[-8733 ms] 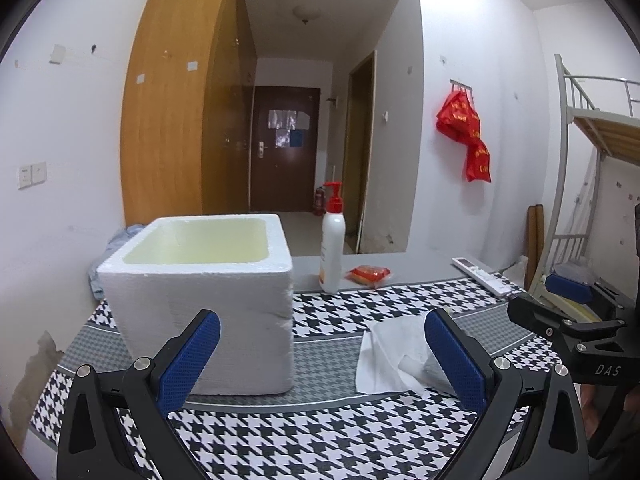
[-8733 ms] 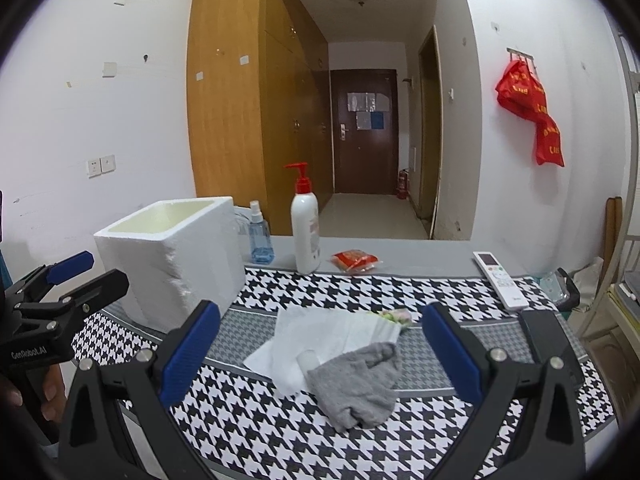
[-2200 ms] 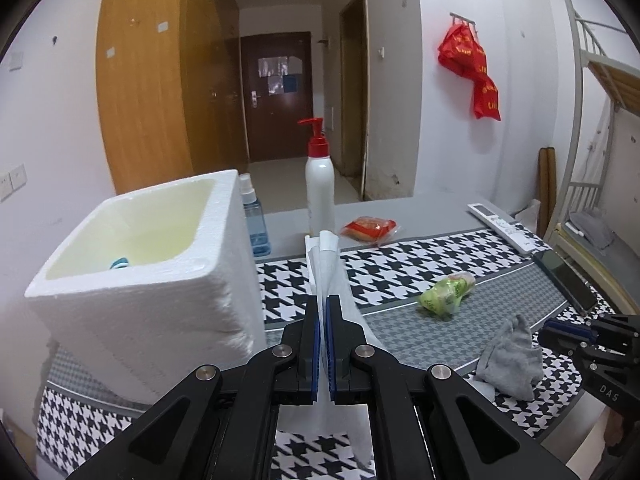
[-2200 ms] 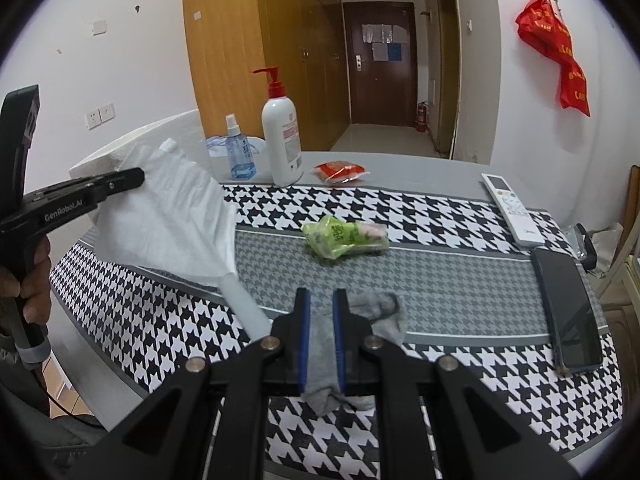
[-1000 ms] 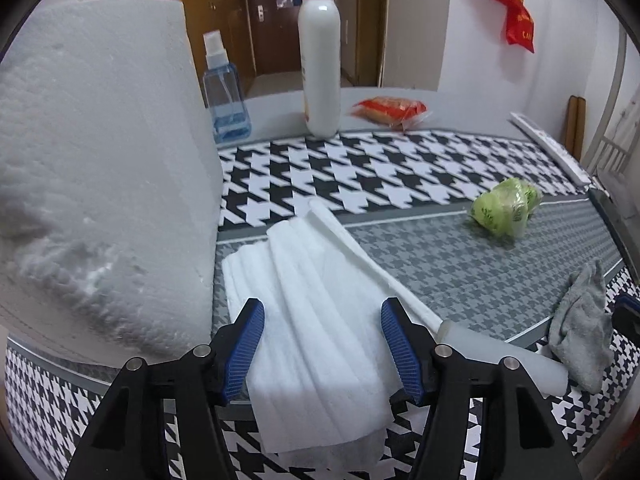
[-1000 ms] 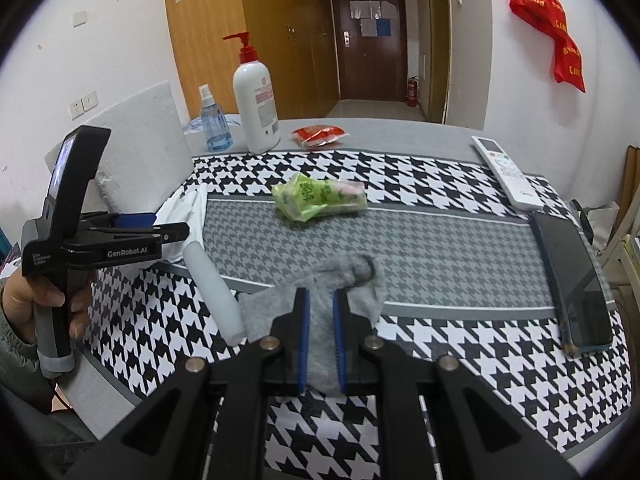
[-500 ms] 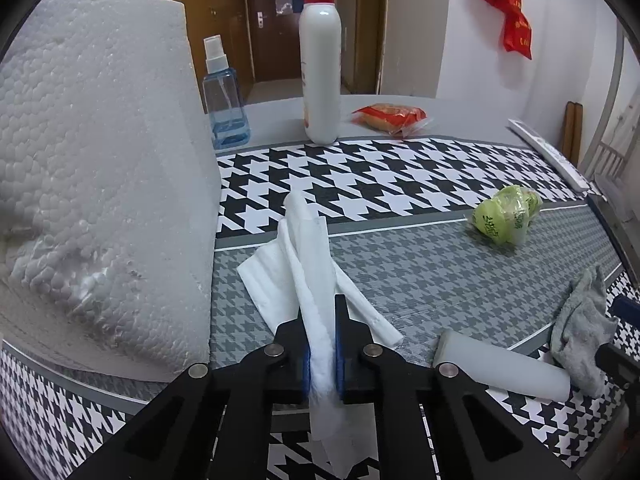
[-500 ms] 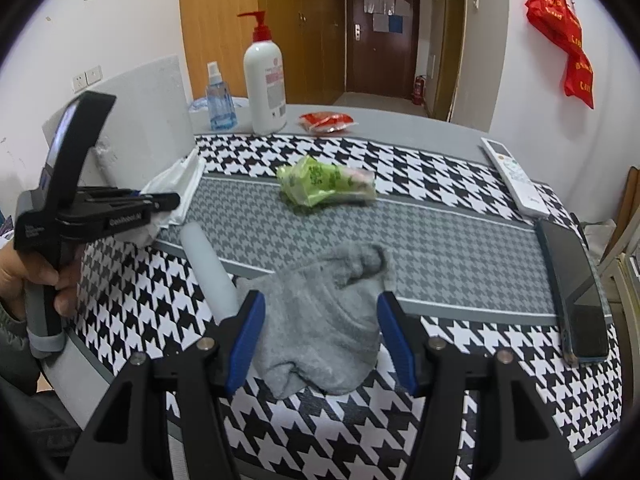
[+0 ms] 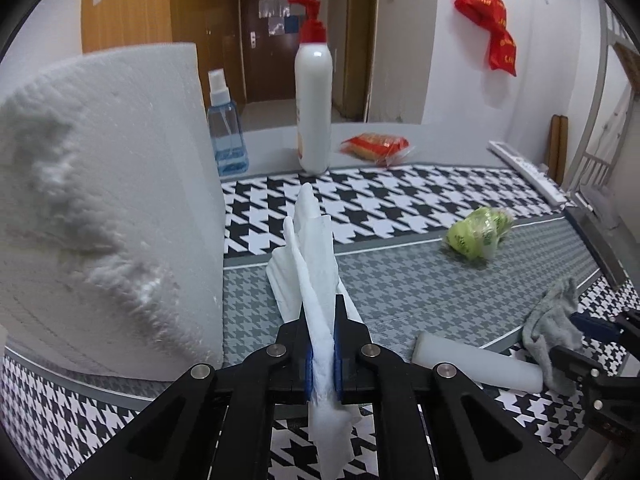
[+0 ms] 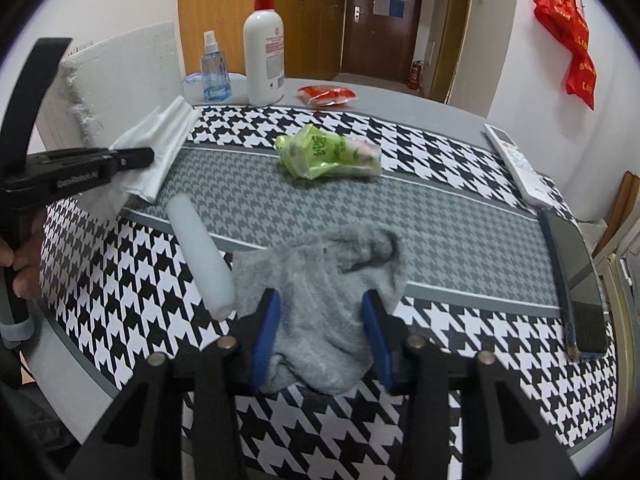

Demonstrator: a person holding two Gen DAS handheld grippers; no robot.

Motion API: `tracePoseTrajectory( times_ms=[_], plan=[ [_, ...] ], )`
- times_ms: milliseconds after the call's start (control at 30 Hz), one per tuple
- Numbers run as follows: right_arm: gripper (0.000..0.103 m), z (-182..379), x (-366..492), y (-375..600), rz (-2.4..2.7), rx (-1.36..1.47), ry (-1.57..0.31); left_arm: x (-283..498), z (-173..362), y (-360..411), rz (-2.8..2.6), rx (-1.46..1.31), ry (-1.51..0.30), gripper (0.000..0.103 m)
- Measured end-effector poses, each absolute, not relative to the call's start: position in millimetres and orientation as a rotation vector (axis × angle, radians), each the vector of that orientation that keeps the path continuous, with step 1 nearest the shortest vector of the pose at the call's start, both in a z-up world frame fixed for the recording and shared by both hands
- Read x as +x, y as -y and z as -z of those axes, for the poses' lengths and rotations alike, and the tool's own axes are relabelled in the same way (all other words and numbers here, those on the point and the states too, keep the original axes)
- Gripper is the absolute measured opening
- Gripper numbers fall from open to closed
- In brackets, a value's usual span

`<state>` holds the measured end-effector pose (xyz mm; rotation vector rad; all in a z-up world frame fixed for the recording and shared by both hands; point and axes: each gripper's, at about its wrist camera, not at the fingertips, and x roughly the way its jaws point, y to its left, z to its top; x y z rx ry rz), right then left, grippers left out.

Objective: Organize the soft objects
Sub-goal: 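Carry the tissue and sock with both tools over the white foam box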

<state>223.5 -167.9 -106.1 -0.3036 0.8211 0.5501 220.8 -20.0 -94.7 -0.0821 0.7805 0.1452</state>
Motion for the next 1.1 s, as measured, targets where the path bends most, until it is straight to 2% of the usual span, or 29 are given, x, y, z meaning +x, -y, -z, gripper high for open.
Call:
tracePoseTrajectory(
  times_ms=[67, 133, 300, 1100],
  plan=[
    [0.04, 107, 224, 167, -0.55, -0.3, -0.824, 219, 93, 20, -0.134, -0.083, -0.773, 0.008],
    [0.029, 107, 222, 166, -0.546, -0.302, -0.819, 215, 91, 19, -0.124, -0.087, -0.766, 0.008],
    [0.019, 105, 220, 169, -0.543, -0.27, -0.797, 206, 86, 17, -0.109, -0.082, -0.746, 0.008],
    [0.019, 42, 197, 162, -0.553, -0.128, -0.601, 156, 39, 7, -0.057, -0.047, -0.596, 0.008]
  ],
)
